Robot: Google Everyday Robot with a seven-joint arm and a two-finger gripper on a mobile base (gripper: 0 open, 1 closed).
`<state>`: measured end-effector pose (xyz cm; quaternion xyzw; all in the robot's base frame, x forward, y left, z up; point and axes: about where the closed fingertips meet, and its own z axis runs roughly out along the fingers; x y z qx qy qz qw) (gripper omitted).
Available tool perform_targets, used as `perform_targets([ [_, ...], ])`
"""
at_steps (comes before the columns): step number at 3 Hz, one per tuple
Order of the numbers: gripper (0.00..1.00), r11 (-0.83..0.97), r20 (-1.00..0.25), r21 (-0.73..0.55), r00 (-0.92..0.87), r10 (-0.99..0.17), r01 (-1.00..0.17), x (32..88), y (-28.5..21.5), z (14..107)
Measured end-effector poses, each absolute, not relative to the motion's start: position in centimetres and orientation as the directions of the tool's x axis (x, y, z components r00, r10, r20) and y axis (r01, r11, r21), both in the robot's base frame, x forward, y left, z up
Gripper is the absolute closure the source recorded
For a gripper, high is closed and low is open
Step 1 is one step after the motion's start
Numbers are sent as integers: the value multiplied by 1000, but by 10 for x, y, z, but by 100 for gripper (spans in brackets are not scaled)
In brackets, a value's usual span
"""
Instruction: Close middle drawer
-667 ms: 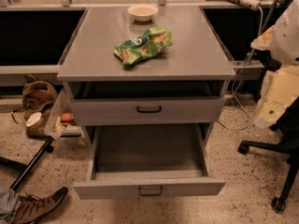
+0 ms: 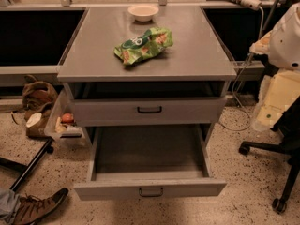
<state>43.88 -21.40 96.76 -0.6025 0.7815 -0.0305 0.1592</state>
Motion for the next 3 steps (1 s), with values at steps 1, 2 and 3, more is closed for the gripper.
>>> perform_targets([
  [1,0,264,-228,-211,-215,-950,-941,436,-204,940],
  [2,0,236,-260,-156,-191,-947,-959,425,-188,896],
  [3,0,201,-304,-73,-171,-937,-977,412,-170,846],
])
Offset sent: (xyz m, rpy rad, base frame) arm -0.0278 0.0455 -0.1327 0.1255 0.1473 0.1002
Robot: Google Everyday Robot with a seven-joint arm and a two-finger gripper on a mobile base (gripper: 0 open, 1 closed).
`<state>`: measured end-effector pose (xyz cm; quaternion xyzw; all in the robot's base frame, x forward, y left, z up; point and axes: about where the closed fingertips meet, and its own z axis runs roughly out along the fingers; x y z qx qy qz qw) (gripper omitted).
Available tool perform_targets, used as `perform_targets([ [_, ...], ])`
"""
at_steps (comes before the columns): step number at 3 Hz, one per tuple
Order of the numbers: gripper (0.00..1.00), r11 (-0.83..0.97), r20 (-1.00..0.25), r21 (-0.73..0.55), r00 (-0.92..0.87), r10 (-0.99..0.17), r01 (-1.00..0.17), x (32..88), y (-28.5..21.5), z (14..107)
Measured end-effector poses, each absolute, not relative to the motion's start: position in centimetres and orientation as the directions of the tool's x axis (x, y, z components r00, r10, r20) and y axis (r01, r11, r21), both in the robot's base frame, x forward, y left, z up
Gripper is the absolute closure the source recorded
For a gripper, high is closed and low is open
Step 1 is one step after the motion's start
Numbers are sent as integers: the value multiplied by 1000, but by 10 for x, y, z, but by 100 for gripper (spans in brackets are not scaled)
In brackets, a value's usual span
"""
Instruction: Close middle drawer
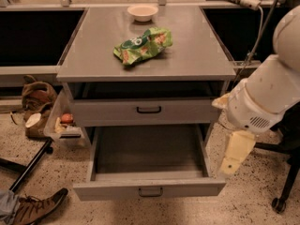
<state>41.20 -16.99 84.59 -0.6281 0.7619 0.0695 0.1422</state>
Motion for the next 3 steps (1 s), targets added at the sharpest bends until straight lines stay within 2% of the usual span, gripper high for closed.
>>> perform_targets([
  [1,0,169,-373,47,-174,-912,-985,397,-152,802],
  [2,0,169,-373,47,-174,-912,-985,397,-152,802],
  [3,0,170,-367,106,-197,-909,-980,395,-151,762],
])
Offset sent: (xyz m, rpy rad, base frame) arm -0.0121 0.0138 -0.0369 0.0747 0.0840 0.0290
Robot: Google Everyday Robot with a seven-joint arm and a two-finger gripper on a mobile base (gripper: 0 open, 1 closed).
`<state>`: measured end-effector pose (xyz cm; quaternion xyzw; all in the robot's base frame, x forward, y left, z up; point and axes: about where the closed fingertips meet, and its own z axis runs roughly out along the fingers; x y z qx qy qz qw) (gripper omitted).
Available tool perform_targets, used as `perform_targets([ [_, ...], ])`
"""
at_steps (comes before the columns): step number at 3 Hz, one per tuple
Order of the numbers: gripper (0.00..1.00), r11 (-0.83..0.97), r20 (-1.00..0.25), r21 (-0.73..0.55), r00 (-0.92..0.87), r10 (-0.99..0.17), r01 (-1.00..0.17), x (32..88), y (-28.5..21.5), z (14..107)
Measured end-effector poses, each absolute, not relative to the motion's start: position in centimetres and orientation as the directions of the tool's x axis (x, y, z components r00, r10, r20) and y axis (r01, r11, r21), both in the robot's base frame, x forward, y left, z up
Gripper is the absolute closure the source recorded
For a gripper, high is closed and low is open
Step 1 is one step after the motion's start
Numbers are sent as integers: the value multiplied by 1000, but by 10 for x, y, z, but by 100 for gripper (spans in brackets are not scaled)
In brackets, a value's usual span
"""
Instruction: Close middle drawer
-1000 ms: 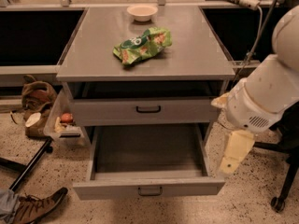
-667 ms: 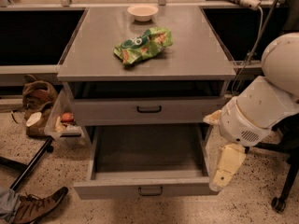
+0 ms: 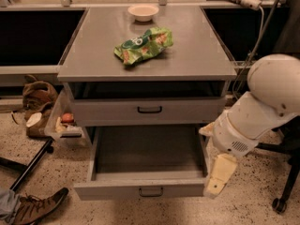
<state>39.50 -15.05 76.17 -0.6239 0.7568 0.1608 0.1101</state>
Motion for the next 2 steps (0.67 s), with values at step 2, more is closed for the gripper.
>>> perform_targets([
  [2,0,129,-495,297,-268,-827,-946,376,-140,641],
])
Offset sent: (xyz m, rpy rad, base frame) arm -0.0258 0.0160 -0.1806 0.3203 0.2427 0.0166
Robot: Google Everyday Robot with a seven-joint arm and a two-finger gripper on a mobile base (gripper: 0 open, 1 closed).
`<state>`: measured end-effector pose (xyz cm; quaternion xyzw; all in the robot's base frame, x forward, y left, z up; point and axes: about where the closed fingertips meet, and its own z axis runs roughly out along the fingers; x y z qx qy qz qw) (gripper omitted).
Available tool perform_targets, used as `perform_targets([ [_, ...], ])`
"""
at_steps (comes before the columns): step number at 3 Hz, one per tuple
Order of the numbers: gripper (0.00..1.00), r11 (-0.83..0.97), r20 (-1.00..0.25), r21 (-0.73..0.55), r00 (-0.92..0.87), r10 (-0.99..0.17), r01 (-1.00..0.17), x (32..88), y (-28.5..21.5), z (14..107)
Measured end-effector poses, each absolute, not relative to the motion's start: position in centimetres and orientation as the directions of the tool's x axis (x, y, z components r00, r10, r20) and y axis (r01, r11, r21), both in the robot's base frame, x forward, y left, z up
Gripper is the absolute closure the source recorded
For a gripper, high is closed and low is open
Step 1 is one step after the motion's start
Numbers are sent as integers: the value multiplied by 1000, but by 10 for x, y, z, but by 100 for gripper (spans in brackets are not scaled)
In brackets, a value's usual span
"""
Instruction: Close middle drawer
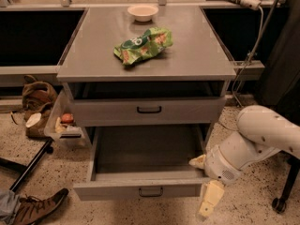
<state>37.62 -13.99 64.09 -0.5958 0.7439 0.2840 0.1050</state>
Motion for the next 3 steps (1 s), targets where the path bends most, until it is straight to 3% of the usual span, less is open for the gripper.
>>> perform_targets([
  [3,0,110,-658,370,-343,-670,-923,349,-139,560],
])
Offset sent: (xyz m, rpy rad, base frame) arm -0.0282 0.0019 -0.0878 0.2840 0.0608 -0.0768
